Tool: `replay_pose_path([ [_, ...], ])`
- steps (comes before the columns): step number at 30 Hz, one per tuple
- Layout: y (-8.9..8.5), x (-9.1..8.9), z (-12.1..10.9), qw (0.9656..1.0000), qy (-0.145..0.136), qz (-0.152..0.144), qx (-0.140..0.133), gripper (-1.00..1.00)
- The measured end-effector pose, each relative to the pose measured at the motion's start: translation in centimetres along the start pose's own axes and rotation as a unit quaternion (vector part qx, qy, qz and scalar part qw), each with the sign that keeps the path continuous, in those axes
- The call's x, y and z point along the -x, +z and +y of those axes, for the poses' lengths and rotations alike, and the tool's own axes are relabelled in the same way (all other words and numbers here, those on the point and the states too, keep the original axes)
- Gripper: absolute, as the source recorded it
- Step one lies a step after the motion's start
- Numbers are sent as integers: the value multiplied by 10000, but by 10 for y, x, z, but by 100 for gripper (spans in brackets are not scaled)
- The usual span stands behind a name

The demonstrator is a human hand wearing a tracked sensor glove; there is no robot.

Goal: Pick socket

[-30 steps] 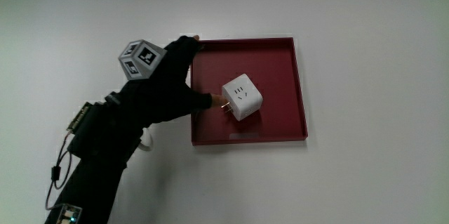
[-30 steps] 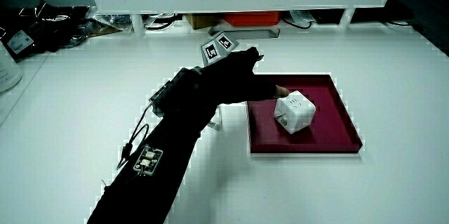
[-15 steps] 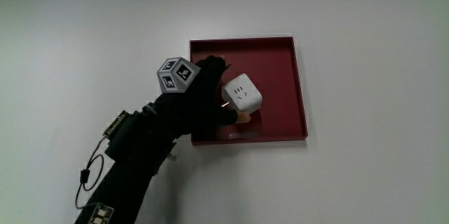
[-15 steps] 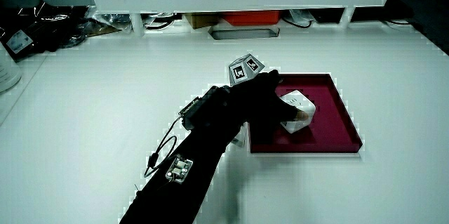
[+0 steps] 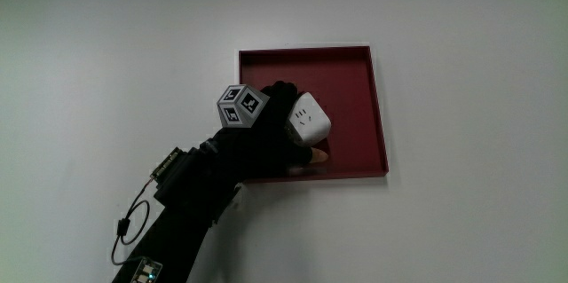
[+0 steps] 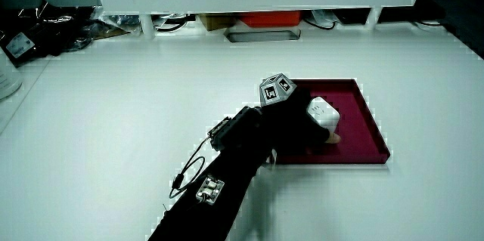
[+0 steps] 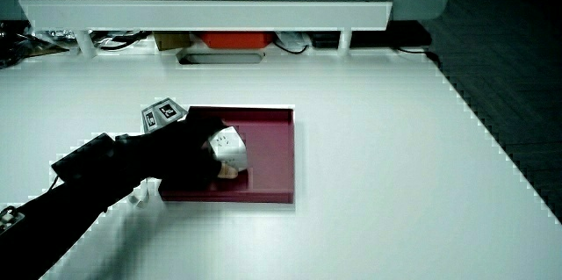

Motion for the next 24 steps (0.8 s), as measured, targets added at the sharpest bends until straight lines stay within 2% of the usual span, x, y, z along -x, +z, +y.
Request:
replay_pose_path([
  [4, 0, 1, 0, 9999, -61, 16, -133, 0],
  [11, 1, 2, -3, 9994, -90, -95, -325, 32],
  [16, -1, 3, -5, 9982, -235, -119, -538, 55],
  [18, -1, 2, -6, 9983, -178, -190, -516, 64],
  [21, 0, 0, -7, 9978, -238, -59, -616, 77],
  [24, -2, 3, -7, 9968, -309, -189, -710, 91],
])
